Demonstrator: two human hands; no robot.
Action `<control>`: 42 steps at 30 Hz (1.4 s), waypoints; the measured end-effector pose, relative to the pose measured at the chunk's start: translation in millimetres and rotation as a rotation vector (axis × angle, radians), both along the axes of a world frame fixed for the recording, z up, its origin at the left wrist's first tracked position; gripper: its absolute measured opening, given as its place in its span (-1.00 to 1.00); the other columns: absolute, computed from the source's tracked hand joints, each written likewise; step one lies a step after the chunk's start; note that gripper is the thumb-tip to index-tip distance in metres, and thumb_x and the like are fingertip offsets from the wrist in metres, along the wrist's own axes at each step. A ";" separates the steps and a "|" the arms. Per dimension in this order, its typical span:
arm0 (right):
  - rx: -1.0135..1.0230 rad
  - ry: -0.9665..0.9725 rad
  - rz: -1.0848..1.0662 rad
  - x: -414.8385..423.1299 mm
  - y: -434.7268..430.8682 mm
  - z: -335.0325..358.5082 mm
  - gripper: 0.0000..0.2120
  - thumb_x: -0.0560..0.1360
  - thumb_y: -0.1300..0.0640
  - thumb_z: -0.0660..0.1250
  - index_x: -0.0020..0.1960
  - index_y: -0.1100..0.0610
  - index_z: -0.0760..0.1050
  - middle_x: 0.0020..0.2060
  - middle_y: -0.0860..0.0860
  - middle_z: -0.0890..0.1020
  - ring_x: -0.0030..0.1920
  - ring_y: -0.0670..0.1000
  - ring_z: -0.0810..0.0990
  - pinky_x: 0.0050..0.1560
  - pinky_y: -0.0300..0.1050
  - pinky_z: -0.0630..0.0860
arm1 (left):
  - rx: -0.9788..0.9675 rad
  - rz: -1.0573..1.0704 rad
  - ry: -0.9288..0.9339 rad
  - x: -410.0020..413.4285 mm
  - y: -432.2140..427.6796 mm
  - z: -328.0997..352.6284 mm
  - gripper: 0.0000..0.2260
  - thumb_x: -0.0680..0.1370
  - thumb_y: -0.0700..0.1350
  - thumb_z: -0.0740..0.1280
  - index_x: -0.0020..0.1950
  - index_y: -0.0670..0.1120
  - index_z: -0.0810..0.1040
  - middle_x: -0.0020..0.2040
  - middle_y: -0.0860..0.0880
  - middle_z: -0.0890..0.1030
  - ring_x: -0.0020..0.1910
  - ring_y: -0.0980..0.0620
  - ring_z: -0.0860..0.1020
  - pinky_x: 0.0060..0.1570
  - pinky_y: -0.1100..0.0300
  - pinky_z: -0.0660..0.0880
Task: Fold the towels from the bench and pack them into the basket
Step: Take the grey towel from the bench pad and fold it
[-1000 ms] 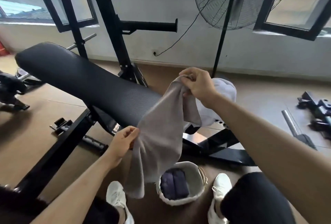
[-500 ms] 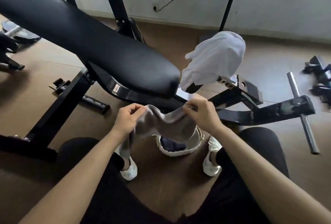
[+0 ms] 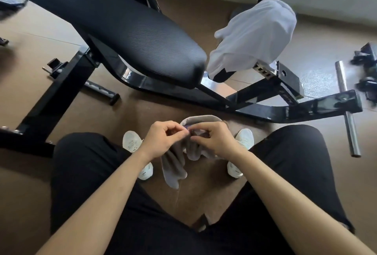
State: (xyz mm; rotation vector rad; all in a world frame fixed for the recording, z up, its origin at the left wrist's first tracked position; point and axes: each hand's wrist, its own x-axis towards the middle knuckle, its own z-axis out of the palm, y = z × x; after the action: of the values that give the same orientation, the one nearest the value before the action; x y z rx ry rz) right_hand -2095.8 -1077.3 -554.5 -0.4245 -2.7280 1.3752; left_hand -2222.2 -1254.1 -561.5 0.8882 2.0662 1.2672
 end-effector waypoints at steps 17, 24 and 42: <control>-0.017 0.129 -0.695 -1.7 63.1 -4.2 -0.97 0.57 0.13 0.43 -0.05 0.07 0.62 -0.21 -0.07 0.64 -0.13 -0.03 0.64 -0.01 -0.03 0.65 | -0.302 -0.008 0.125 -23.3 -24.2 -28.0 -0.97 0.56 0.03 0.47 -0.03 0.11 0.66 -0.13 0.11 0.68 -0.10 0.06 0.66 -0.19 0.12 0.60; 0.023 0.017 -0.302 18.9 35.3 -18.0 -0.51 0.49 0.08 0.52 0.38 -0.07 0.51 -0.24 -0.10 0.56 -0.20 -0.12 0.54 -0.13 -0.21 0.56 | -0.018 0.022 0.101 7.1 -7.7 -20.6 -0.88 0.62 -0.11 0.39 0.10 0.11 0.62 -0.02 0.15 0.66 0.02 0.15 0.62 0.03 0.19 0.60; -0.003 0.020 -0.317 -10.6 38.5 -18.8 -0.93 0.51 0.09 0.49 -0.11 0.07 0.66 -0.30 -0.06 0.64 -0.25 -0.16 0.56 -0.16 -0.20 0.50 | -0.175 0.000 0.171 -19.1 -22.8 -15.7 -0.93 0.50 -0.02 0.54 -0.05 0.11 0.70 -0.18 0.17 0.68 -0.15 0.12 0.65 -0.15 0.10 0.62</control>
State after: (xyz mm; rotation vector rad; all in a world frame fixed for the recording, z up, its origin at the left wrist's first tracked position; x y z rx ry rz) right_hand -2106.5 -1038.8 -573.3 -0.7968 -2.5030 1.2907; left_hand -2241.3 -1276.9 -577.3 0.9433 2.2693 1.0224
